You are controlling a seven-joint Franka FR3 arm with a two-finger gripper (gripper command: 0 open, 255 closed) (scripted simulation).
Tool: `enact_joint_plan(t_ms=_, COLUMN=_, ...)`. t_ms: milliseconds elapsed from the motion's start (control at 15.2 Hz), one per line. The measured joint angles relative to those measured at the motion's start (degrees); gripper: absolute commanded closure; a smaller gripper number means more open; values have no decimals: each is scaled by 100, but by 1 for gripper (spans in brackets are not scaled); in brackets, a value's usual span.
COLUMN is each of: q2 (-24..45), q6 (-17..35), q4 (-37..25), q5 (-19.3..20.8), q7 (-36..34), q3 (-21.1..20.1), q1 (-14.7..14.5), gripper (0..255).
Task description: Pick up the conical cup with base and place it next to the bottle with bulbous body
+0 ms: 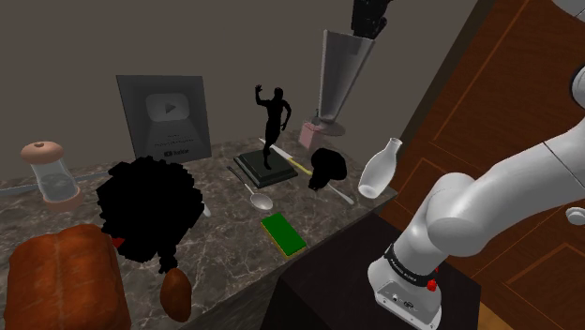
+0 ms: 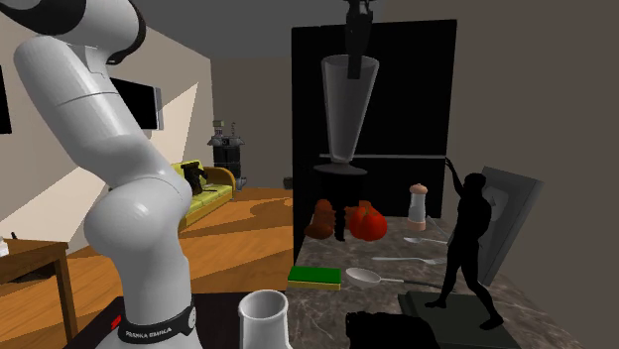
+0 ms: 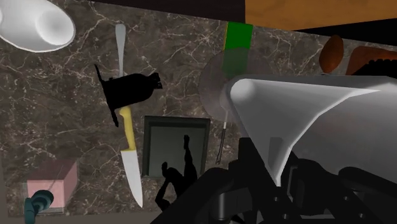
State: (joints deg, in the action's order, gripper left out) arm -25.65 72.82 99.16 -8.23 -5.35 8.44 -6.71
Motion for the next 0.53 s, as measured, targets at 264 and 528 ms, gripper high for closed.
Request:
enact_joint_plan(t_ms=264, q2=183, q6=-95, q4=-189, q5=185, q7=629, q3=475, q1=138, gripper=255)
enact_joint_plan(t_ms=528, q2=514, q6=-281, q4=-618, q5=316, q7=1283, q3=981, q1=270, gripper=255)
